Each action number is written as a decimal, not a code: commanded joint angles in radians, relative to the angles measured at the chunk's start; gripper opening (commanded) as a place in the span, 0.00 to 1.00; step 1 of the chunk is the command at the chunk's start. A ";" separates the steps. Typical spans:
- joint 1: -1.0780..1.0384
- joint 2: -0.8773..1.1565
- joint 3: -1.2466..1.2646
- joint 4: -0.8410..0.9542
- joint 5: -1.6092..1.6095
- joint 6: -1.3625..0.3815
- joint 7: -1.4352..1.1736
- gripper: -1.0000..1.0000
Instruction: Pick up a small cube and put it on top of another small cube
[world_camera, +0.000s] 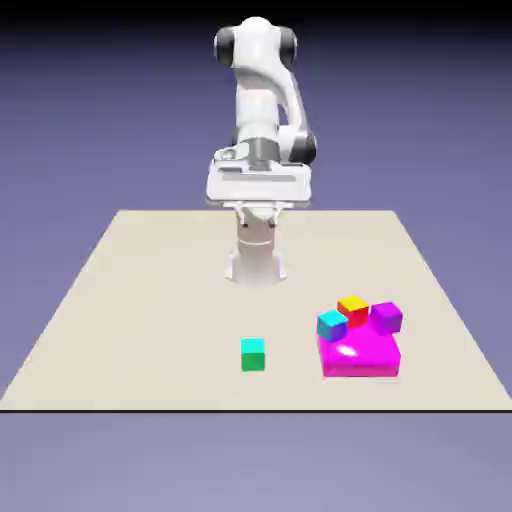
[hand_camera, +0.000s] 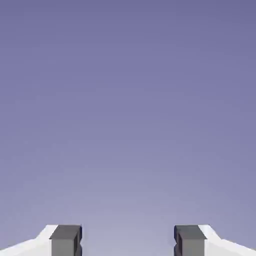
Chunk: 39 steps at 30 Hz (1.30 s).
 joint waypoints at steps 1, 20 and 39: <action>-0.002 0.036 -0.012 0.015 0.040 -0.038 0.020 0.50; -0.031 0.725 -0.245 0.291 0.799 -0.750 0.400 0.50; -0.068 0.724 -0.134 0.295 0.886 -0.848 0.502 0.00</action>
